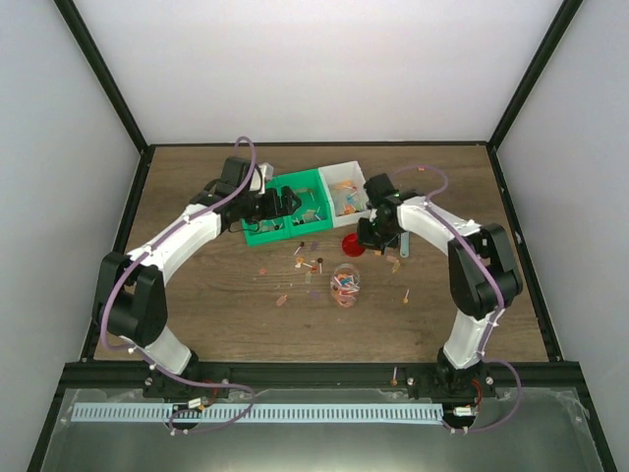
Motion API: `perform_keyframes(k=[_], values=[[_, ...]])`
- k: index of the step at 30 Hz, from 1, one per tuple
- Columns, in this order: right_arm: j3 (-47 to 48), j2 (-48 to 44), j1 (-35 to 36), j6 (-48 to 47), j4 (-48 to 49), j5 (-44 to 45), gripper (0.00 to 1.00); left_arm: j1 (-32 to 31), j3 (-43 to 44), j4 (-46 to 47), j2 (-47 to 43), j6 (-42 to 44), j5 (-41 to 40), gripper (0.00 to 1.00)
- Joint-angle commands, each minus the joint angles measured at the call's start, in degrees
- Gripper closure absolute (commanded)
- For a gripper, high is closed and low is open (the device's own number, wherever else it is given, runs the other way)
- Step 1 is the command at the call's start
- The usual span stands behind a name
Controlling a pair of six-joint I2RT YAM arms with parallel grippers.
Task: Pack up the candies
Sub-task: Pick up the bottle lid at the center of the board.
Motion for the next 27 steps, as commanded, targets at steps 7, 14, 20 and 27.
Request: perform_keyframes(k=[7,14,20,27], values=[[3.4,-10.6,-10.1,0.6,4.3,-21.2,0.99,1.8,1.6,6.9,-1.2,-2.1,10.7,0.0],[-4.8,-17.0,-13.4,14.7,30.2,-54.1,0.99,2.7,-5.8,36.8,-3.3,-18.8,29.5,0.0],[-9.9,-19.8,-13.4,32.0,55.3,-62.2,0.99,2.2,-7.7,57.1,-2.7,-31.8,36.5,0.0],[-4.6,-20.4,-13.4,19.8,50.1,-59.9,0.99,1.3,-9.3,74.4,2.0,-55.9,42.5,0.0]])
